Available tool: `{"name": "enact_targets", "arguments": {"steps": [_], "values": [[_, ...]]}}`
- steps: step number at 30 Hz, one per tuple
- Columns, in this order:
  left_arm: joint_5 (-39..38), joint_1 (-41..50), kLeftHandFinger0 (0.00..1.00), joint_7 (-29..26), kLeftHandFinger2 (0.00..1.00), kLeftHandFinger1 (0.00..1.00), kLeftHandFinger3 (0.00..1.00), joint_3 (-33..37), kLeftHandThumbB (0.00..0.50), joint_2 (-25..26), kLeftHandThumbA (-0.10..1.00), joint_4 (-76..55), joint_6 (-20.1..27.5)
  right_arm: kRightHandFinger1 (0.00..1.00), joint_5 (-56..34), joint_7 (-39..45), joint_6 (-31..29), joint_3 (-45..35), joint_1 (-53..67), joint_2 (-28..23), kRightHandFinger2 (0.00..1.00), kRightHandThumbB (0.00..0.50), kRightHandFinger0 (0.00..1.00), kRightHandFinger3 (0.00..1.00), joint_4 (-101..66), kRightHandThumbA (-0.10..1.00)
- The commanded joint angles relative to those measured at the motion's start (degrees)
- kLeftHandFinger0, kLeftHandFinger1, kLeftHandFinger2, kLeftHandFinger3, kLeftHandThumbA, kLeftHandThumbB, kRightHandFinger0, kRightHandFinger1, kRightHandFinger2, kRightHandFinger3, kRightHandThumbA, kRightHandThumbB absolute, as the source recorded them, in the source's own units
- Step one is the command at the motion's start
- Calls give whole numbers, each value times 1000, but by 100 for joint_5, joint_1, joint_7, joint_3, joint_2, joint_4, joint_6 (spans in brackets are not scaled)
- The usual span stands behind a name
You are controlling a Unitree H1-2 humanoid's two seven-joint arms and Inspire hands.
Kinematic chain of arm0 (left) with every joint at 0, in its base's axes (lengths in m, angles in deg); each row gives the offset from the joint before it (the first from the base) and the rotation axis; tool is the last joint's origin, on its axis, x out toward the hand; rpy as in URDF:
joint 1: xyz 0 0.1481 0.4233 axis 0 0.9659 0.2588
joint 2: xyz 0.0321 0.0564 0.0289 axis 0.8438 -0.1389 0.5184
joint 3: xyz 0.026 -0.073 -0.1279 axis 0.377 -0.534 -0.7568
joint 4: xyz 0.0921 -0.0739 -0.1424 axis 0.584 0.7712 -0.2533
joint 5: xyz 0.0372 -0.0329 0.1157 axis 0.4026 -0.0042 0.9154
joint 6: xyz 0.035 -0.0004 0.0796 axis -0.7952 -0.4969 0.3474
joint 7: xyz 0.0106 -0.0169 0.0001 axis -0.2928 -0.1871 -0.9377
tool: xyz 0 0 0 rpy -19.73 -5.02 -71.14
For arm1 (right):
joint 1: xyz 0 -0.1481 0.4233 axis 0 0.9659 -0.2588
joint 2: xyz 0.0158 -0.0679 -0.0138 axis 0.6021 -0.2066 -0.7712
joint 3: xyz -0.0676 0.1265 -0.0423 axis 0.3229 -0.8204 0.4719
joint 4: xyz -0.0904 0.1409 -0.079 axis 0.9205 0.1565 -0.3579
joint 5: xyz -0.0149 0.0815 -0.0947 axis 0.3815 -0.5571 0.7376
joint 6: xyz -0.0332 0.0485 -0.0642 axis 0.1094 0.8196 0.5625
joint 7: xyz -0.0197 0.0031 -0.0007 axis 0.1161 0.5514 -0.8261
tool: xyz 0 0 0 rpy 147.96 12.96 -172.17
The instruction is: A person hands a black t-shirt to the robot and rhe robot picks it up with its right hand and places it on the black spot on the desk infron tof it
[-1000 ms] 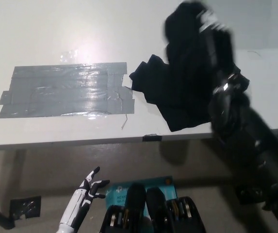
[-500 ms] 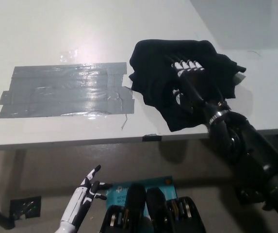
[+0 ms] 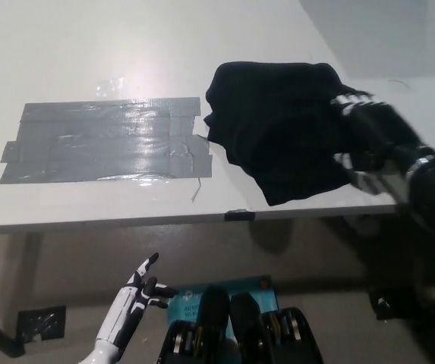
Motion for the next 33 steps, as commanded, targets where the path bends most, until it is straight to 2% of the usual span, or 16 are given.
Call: {"name": "enact_targets", "arguments": {"steps": [1,3,4,6,7,8,10,12,13,17,18,20,23,24,30,33], "values": [[56,-473,556,45,576,619,1000,-63,465,214,1000,-325,-125,1000,-5554,1624,1647,-2760,286,-2663,1000,474,1000,1000,-5757,1000],[39,-479,561,45,575,615,999,-63,471,203,1000,-302,-121,1000,-5637,682,1488,-2981,897,-2360,1000,485,1000,1000,-6409,1000],[46,-473,563,30,574,614,989,-57,475,189,1000,-269,-97,1000,-5448,40,962,-2794,1595,-2010,1000,457,1000,1000,-6814,1000],[57,-452,559,11,583,617,986,-55,480,179,1000,-258,-95,1000,-5148,-282,468,-2507,2163,-1575,1000,472,1000,1000,-6937,1000],[103,-417,586,0,629,655,987,-49,489,191,1000,-298,-148,1000,-4911,-479,446,-2238,2570,-1079,1000,462,1000,1000,-6984,1000],[106,-408,633,-5,696,698,1000,-48,498,194,1000,-285,-130,1000,-4868,-483,426,-2113,2723,-917,1000,434,1000,1000,-6928,1000],[87,-362,706,5,778,768,1000,-44,500,209,1000,-256,-71,1000,-4956,-445,436,-1894,3090,-536,1000,424,1000,1000,-6767,1000],[23,-286,964,102,1000,1000,1000,0,500,211,1000,-258,-70,1000,-5505,-370,128,-1599,3626,-17,1000,419,1000,1000,-6234,1000],[-50,-249,1000,192,1000,1000,1000,28,500,224,1000,-252,-71,1000,-5647,-202,-40,-1455,3946,391,1000,383,1000,1000,-5753,1000],[-145,-60,1000,357,1000,1000,1000,107,500,257,1000,-243,-57,1000,-5245,102,-71,-1428,4501,1267,1000,337,1000,1000,-4545,1000],[-172,-24,1000,388,1000,1000,1000,126,500,247,1000,-233,-60,1000,-5101,147,-41,-1480,4550,1372,1000,339,1000,1000,-4325,1000],[-318,37,1000,543,1000,1000,1000,141,500,285,1000,-275,-144,1000,-4766,191,-96,-1563,4569,1641,1000,279,1000,1000,-3717,1000],[-390,64,1000,669,1000,1000,1000,160,500,336,1000,-309,-225,1000,-4800,382,-33,-1716,4585,1913,1000,247,1000,1000,-3246,1000],[-405,63,1000,690,1000,1000,1000,171,500,322,1000,-277,-213,1000,-4821,453,44,-1769,4607,1964,1000,216,1000,1000,-3189,1000],[-605,146,1000,804,1000,1000,1000,172,500,263,1000,-321,-278,1000,-4714,755,143,-1883,4741,2176,1000,211,1000,1000,-2868,1000],[-607,147,1000,828,1000,1000,1000,172,500,284,1000,-314,-236,1000,-4699,891,160,-1941,4772,2245,1000,177,1000,1000,-2836,1000]]}}
